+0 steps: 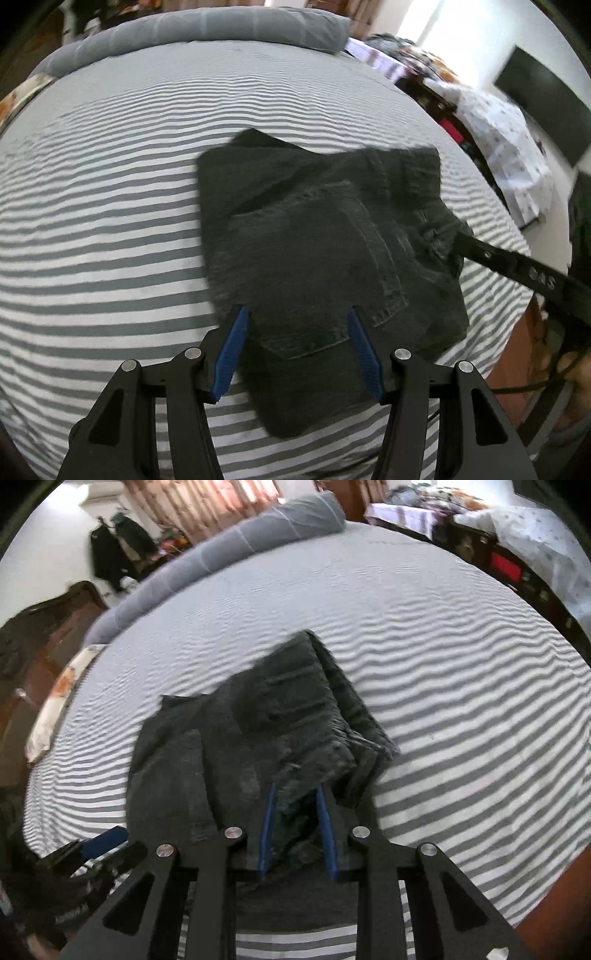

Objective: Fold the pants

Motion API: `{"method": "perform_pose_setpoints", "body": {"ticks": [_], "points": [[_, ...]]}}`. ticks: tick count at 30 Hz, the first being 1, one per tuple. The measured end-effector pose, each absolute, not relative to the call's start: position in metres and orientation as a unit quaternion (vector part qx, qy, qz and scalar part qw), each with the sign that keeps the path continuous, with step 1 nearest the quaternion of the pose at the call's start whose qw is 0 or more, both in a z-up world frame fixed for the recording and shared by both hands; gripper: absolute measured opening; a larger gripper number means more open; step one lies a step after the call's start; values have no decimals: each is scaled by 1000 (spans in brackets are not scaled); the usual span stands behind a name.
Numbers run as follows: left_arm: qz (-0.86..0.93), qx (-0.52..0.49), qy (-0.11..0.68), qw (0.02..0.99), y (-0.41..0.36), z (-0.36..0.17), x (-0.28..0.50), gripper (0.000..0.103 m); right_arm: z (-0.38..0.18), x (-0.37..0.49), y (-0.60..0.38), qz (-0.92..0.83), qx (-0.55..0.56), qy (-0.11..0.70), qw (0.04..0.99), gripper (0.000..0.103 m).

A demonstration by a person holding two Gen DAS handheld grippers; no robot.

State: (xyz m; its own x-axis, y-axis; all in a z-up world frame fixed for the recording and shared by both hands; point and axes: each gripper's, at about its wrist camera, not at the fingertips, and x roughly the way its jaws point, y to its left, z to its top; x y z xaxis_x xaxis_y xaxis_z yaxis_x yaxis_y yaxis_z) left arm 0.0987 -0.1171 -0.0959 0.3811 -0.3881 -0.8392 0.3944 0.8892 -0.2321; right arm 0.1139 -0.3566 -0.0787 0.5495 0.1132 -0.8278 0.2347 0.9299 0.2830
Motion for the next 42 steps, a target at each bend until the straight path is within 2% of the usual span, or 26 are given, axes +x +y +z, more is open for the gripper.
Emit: {"method": "perform_pose_setpoints", "body": {"ticks": [12, 15, 18, 24, 33, 42], "points": [[-242, 37, 508, 826, -134, -110, 96, 58, -102, 145, -387, -38, 271, 470, 839, 24], [-240, 37, 509, 826, -134, -110, 95, 58, -96, 142, -386, -39, 277, 468, 838, 12], [-243, 31, 510, 825, -131, -106, 94, 58, -74, 128, -382, -35, 263, 447, 854, 10], [-249, 16, 500, 829, -122, -91, 89, 58, -49, 96, -381, -54, 244, 426, 870, 10], [-253, 118, 505, 817, -139, -112, 76, 58, -94, 96, -380, -92, 211, 474, 850, 10], [-242, 136, 502, 819, -146, -118, 74, 58, -95, 103, -382, -87, 219, 482, 844, 14]]}}
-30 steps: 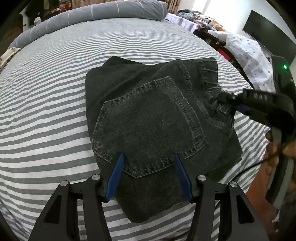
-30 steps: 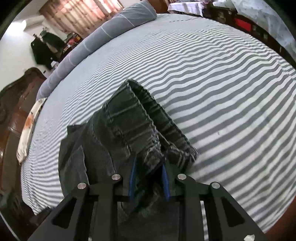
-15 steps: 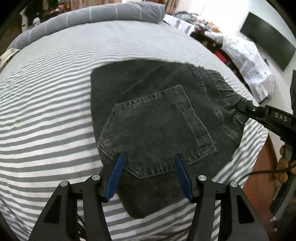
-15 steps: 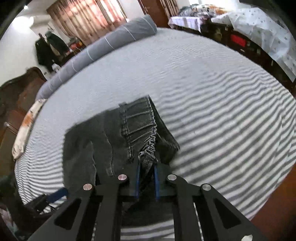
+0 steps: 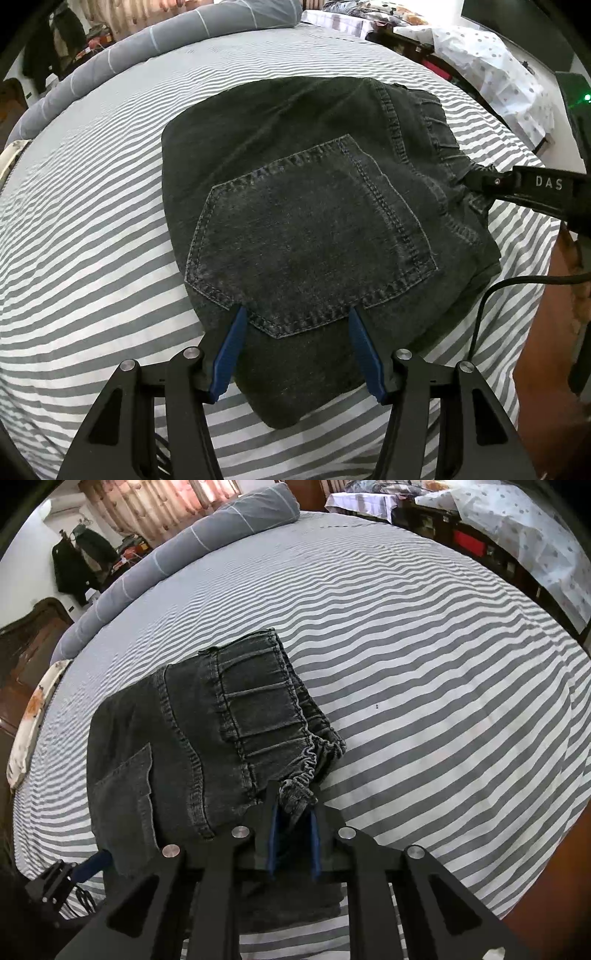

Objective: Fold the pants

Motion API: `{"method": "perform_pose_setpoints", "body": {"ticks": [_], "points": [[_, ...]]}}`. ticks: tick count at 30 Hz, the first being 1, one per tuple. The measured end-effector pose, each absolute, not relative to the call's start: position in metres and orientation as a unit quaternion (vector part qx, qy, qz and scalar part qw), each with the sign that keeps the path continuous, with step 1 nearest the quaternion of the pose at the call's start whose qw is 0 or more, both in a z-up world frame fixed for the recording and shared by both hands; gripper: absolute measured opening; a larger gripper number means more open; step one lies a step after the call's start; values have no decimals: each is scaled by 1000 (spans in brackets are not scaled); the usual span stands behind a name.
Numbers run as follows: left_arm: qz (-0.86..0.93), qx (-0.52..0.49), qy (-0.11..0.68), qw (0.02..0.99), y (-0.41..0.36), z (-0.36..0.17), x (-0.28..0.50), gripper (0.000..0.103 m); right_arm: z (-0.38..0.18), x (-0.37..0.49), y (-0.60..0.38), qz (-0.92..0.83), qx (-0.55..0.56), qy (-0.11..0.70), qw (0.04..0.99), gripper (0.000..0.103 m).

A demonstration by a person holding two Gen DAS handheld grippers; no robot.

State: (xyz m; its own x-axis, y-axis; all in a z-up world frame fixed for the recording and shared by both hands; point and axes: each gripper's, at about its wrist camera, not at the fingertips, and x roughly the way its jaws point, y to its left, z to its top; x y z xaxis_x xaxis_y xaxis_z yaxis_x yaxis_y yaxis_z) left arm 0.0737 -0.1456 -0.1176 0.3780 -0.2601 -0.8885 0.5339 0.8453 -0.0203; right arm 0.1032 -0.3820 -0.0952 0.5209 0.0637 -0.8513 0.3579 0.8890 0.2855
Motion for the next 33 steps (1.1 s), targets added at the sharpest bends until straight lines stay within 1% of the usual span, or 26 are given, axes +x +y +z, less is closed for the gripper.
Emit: {"method": "perform_pose_setpoints", "body": {"ticks": [3, 6, 7, 8, 10, 15, 17, 19, 21, 23, 26, 29, 33], "points": [[-243, 132, 504, 818, -145, -117, 74, 58, -95, 104, -381, -86, 228, 480, 843, 18], [-243, 129, 506, 817, -146, -117, 77, 58, -95, 104, -381, -86, 230, 478, 844, 18], [-243, 130, 506, 818, -146, -117, 76, 58, -95, 104, -382, -86, 230, 478, 843, 20], [-243, 130, 506, 817, -146, -118, 77, 58, -96, 103, -383, -86, 232, 478, 843, 23], [-243, 127, 507, 817, -146, -117, 76, 58, -96, 101, -382, -91, 233, 481, 840, 38], [-246, 119, 509, 816, -141, -115, 75, 58, -97, 88, -376, -98, 219, 484, 841, 47], [-248, 139, 507, 814, -142, -120, 71, 58, -100, 86, -376, -101, 214, 485, 842, 50], [-250, 166, 500, 813, -146, -122, 66, 58, -101, 86, -378, -105, 214, 488, 840, 56], [-257, 168, 501, 810, -147, -120, 67, 58, -99, 87, -380, -103, 220, 489, 837, 56], [-266, 146, 506, 807, -143, -113, 73, 58, -93, 85, -381, -104, 217, 484, 841, 56], [-271, 118, 489, 821, -135, -96, 92, 58, -70, 75, -373, -89, 193, 451, 867, 56], [-264, 102, 486, 827, -137, -85, 129, 58, -57, 77, -354, -44, 156, 442, 882, 56], [-260, 92, 485, 830, -152, -81, 173, 58, -61, 86, -322, 5, 110, 459, 882, 54]]}}
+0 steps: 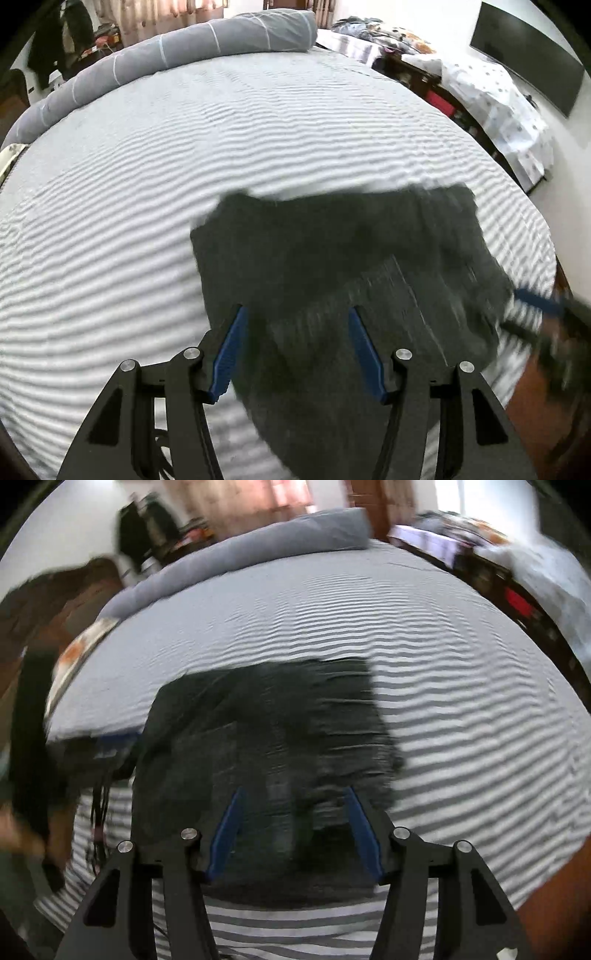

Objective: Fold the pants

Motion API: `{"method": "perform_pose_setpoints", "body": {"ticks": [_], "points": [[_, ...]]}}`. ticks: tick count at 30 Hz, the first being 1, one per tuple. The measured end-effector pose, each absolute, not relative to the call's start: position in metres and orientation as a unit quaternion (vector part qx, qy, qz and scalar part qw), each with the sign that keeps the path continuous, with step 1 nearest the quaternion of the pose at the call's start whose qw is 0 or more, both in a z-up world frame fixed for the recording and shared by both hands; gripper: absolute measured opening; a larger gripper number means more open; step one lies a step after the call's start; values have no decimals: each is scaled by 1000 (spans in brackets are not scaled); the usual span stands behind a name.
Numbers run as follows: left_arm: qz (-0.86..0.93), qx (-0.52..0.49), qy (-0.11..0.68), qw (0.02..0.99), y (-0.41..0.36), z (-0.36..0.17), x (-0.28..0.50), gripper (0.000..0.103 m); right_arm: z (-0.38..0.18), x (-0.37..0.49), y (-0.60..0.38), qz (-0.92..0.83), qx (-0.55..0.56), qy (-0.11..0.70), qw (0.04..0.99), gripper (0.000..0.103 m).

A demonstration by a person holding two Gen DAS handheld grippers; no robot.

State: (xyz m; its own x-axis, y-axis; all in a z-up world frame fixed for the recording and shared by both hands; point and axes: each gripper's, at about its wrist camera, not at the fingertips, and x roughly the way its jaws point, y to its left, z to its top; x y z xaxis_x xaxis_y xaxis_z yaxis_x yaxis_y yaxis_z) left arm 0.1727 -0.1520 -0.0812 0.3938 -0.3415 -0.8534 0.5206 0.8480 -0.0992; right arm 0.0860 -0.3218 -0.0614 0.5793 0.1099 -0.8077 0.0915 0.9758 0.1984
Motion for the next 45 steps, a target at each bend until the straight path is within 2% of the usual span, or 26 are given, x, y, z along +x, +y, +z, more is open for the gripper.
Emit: {"method": "perform_pose_setpoints", "body": {"ticks": [5, 8, 14, 22, 26, 30, 32, 33, 34, 38, 42, 45], "points": [[-255, 99, 507, 817, -171, -99, 210, 58, -89, 92, -304, 18, 84, 491, 867, 51], [-245, 106, 526, 807, -178, -115, 225, 58, -92, 87, -303, 23, 75, 486, 870, 50], [-239, 99, 525, 811, -177, -113, 228, 59, -89, 83, -305, 36, 86, 482, 871, 51], [-274, 93, 502, 815, -127, -93, 151, 59, -95, 54, -332, 26, 122, 485, 866, 52], [-302, 111, 523, 789, -114, -110, 98, 59, -110, 40, -347, 8, 150, 500, 853, 52], [-295, 159, 509, 793, -121, -127, 73, 62, -111, 30, -361, 10, 176, 499, 849, 52], [-294, 164, 509, 792, -125, -124, 73, 62, -108, 25, -369, 21, 193, 494, 848, 58], [-295, 152, 514, 791, -123, -121, 76, 62, -108, 25, -375, 32, 208, 491, 845, 66], [-297, 134, 518, 791, -120, -117, 79, 62, -108, 27, -382, 51, 230, 486, 841, 70], [-291, 33, 524, 799, -83, -100, 102, 65, -115, 36, -399, 94, 274, 479, 829, 70], [-253, -66, 559, 787, -52, -111, 135, 65, -125, 55, -412, 118, 305, 473, 818, 70], [-243, -99, 570, 778, -44, -120, 149, 65, -134, 64, -423, 109, 316, 471, 816, 70]]}}
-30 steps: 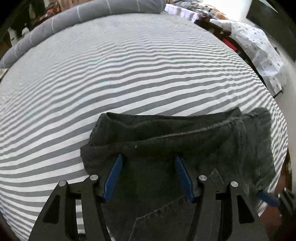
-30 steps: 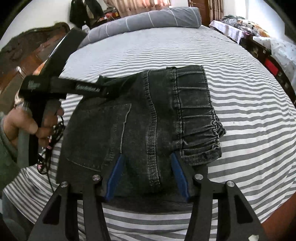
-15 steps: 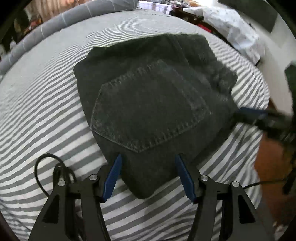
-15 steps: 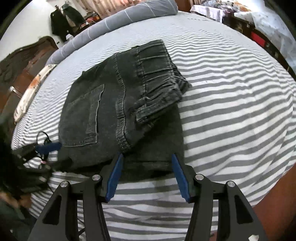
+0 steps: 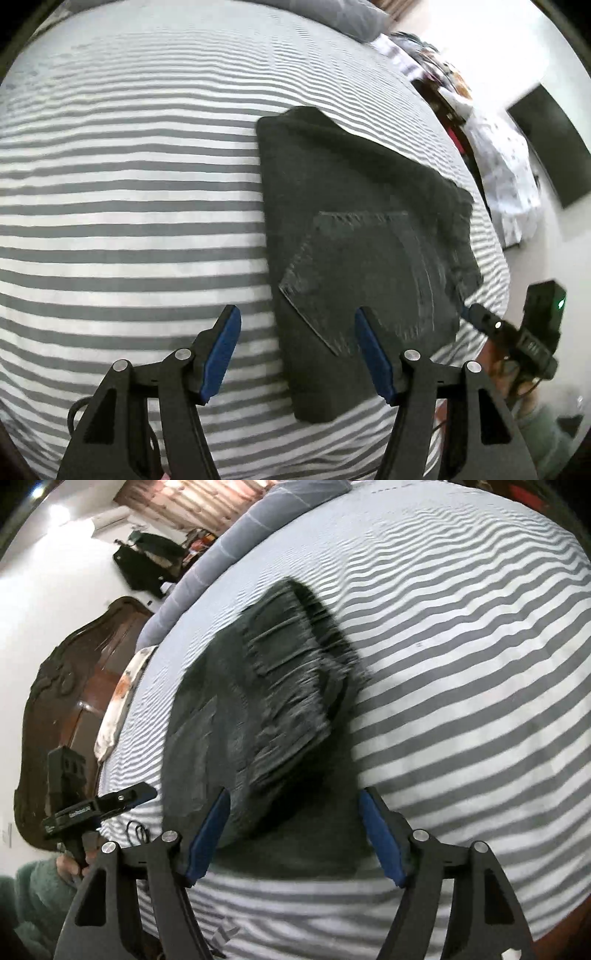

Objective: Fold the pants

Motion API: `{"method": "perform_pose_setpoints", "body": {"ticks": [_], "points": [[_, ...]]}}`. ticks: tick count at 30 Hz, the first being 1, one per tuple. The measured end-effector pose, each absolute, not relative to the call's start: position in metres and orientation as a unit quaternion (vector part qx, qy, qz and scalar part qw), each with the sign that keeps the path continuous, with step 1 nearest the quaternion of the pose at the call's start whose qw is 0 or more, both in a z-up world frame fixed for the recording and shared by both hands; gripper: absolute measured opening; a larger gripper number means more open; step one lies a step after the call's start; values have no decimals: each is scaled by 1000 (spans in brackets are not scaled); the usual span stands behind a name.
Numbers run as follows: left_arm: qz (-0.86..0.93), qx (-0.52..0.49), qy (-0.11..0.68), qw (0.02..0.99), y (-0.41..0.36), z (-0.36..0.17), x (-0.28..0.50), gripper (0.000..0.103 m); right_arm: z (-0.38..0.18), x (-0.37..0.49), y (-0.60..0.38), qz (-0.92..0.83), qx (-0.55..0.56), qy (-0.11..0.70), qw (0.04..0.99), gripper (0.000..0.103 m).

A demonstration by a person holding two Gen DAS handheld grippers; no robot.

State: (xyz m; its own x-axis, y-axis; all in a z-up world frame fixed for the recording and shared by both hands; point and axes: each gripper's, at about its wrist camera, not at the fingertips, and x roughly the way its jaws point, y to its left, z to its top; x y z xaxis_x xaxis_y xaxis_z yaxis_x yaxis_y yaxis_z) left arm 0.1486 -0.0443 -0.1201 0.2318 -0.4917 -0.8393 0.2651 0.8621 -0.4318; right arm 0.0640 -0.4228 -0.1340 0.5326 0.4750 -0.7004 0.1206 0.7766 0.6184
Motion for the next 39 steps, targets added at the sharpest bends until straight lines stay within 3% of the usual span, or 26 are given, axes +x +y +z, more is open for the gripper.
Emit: {"method": "perform_pose_setpoints", "body": {"ticks": [11, 16, 25, 29, 31, 33, 36, 39], "points": [[-246, -126, 566, 777, -70, -135, 179, 68, -147, 102, -428, 169, 356, 414, 821, 72], [-249, -148, 556, 779, -68, -138, 190, 70, -154, 133, -422, 177, 353, 411, 821, 59], [-274, -134, 548, 779, -76, -138, 186, 71, -151, 133, -414, 175, 345, 430, 816, 59], [-277, -137, 549, 776, -73, -138, 181, 59, -154, 131, -412, 154, 343, 433, 819, 54], [-264, -150, 552, 777, -69, -139, 183, 43, -152, 132, -408, 149, 352, 437, 814, 37], [-247, -172, 556, 775, -64, -138, 185, 28, -147, 130, -404, 145, 364, 436, 810, 32], [-236, -166, 549, 785, -64, -129, 180, 16, -130, 128, -392, 132, 361, 436, 814, 28], [-243, -162, 537, 791, -64, -117, 175, 13, -111, 128, -379, 124, 349, 434, 821, 27]]}}
